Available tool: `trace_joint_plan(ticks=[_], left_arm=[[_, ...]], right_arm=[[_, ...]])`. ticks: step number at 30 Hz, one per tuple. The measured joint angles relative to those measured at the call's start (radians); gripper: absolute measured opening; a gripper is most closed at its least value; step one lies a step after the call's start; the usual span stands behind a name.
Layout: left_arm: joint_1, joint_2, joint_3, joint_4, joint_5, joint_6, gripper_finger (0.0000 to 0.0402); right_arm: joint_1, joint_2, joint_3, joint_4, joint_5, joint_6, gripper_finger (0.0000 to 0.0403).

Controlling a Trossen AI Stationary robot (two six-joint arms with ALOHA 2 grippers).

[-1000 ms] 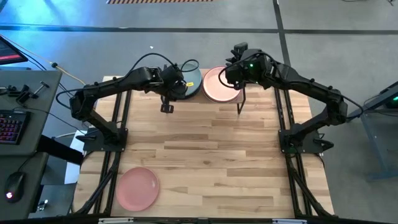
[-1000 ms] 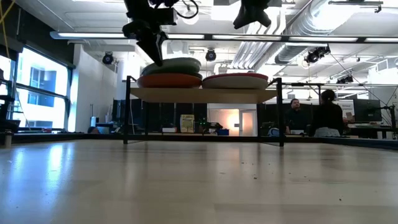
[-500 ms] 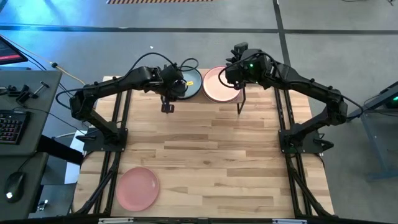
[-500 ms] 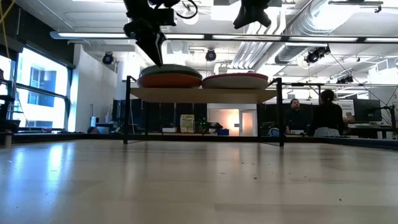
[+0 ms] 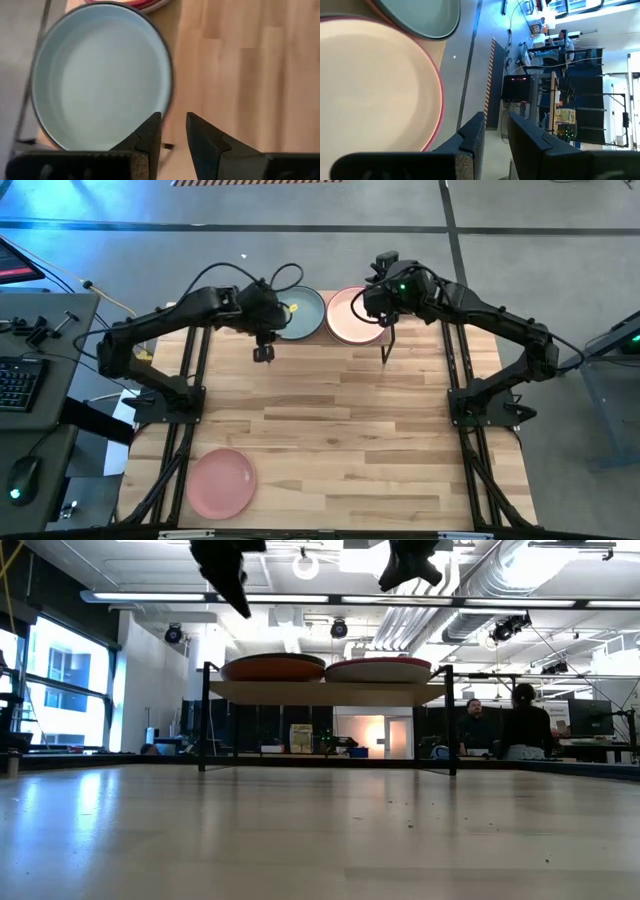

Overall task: Place and stack plates onto a shelf
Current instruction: Stack the light pink plate on top of the light blue plate on the shelf

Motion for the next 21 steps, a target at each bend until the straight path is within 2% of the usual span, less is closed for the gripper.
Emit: trace_joint_plan(ticks=[7, 14, 21], left_arm=[[-0.066, -0.083, 0.000, -0.178, 0.107, -0.209, 0.0076], [-0.192, -0.088, -0.015, -0.317, 0.269, -0.430, 0.0076], [-0.348, -0.086, -0.133, -0.341, 0.293, -0.534, 0.0076]], right_arm=[[0.000, 0.000, 0.000, -0.027, -0.002, 0.043, 0.0078], [0.000, 0.000, 0.000, -0.064, -0.049, 0.105, 0.0078], [0.007, 0.000, 0.000, -0.091, -0.079, 0.163, 0.0078]])
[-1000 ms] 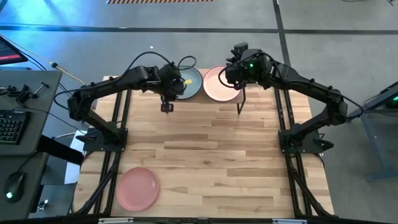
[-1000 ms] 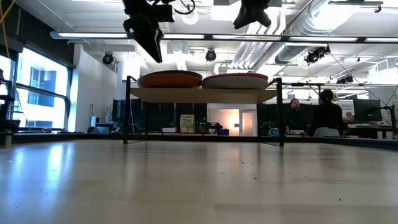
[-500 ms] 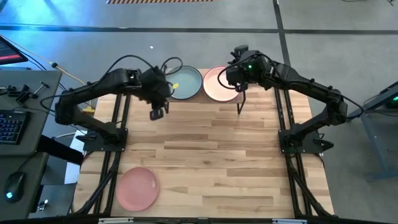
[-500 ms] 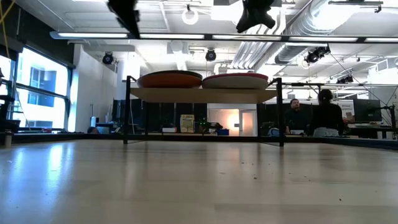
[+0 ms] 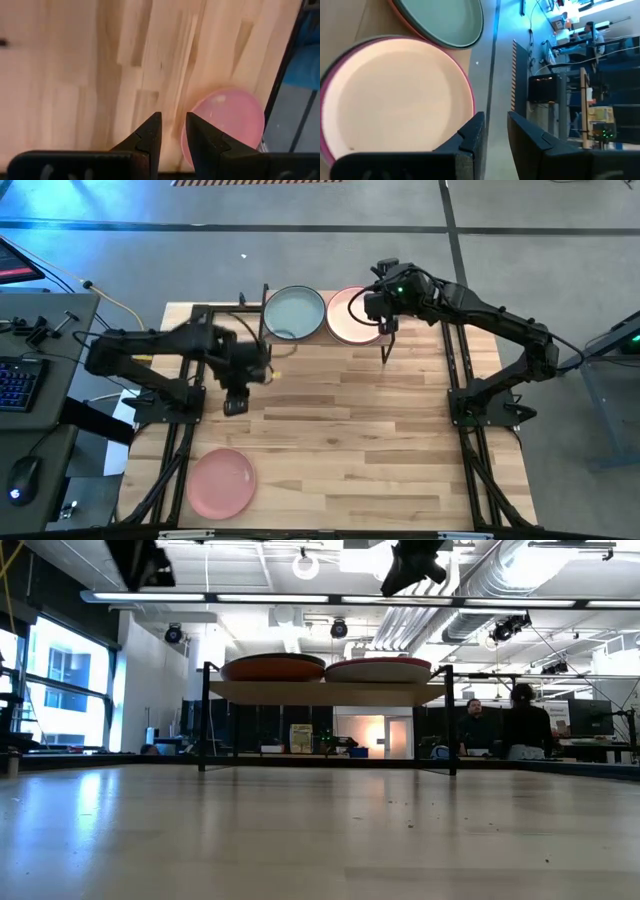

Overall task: Place and stack plates onto a shelf
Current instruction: Stack the light pink plate on top of the light blue plate on the shelf

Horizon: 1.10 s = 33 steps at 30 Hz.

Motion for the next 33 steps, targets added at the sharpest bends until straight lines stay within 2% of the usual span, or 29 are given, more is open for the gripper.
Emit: trace_joint_plan(ticks=[10, 17, 25, 33], left_arm=[[-0.163, 0.001, -0.156, 0.034, 0.001, -0.158, 0.0076], [-0.282, 0.001, -0.269, 0.049, -0.005, -0.243, 0.0076], [-0.411, 0.001, -0.344, 0.177, -0.008, -0.361, 0.0076], [-0.504, 0.001, -0.419, 0.281, -0.025, -0.440, 0.0076]], right_arm=[[0.098, 0.000, 0.000, -0.027, 0.003, 0.141, 0.0078], [0.187, 0.000, 0.000, -0.084, 0.054, 0.289, 0.0078], [0.287, 0.000, 0.000, -0.155, 0.064, 0.489, 0.0078], [0.358, 0.000, 0.000, -0.181, 0.064, 0.600, 0.0078]])
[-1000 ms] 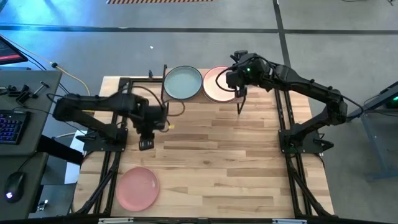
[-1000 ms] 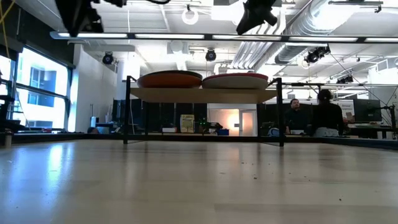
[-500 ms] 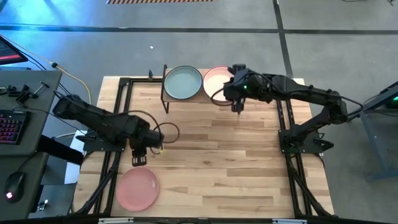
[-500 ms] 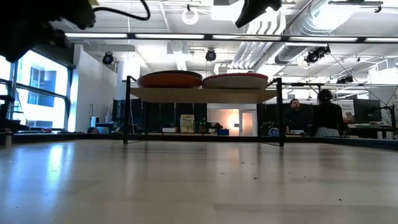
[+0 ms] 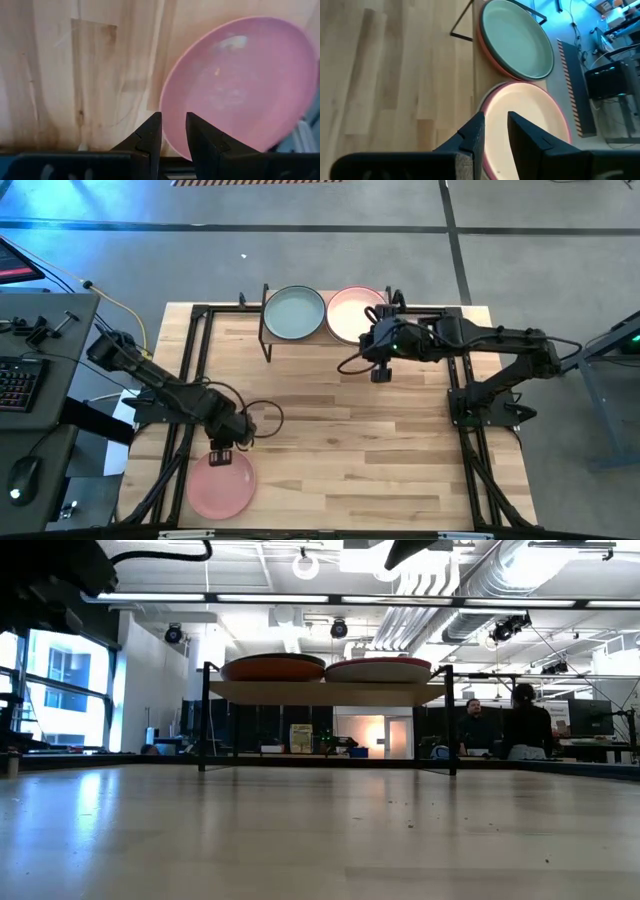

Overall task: Place and stack plates onto a shelf
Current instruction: Stack the light pink plate on top of the light blue plate on the shelf

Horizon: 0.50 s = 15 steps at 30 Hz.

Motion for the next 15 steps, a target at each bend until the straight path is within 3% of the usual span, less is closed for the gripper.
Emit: trace_joint_plan(ticks=[15], left_arm=[[-0.132, 0.000, -0.035, 0.073, -0.127, -0.132, 0.0076]], right_arm=[[0.082, 0.000, 0.000, -0.001, 0.000, 0.075, 0.0078]])
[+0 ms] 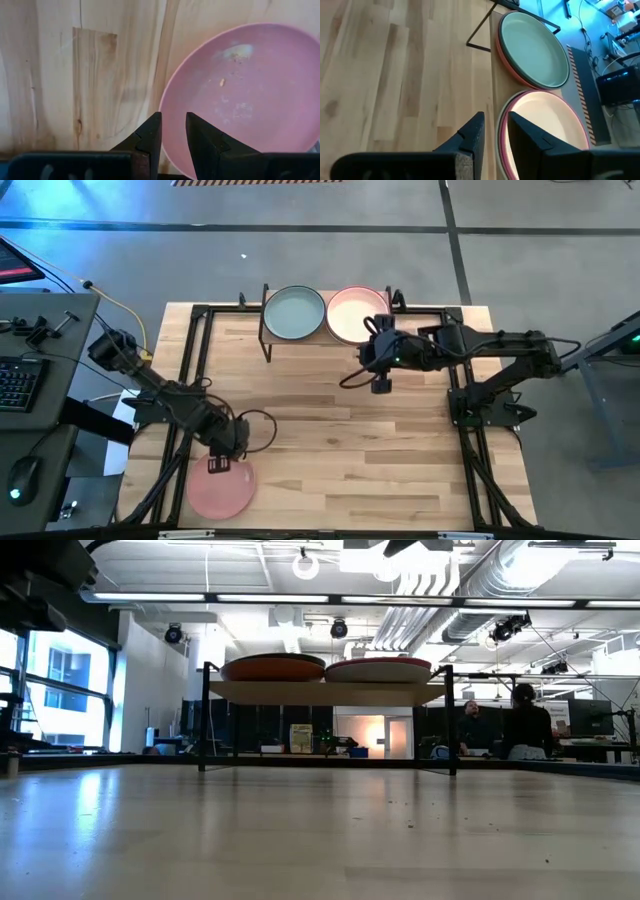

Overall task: Place and stack plates onto a shelf
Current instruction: Stack the light pink plate on top of the light blue plate on the shelf

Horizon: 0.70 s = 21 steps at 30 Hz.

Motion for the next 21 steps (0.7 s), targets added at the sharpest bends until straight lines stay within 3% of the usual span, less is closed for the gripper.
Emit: trace_joint_plan(ticks=[16, 21], left_arm=[[-0.042, 0.000, 0.000, 0.043, -0.062, -0.025, 0.0076], [-0.040, 0.000, -0.056, 0.093, -0.061, -0.021, 0.0076]], right_arm=[[0.007, 0.000, 0.000, 0.000, 0.000, 0.051, 0.0078], [0.007, 0.000, 0.000, 0.000, 0.000, 0.068, 0.0078]])
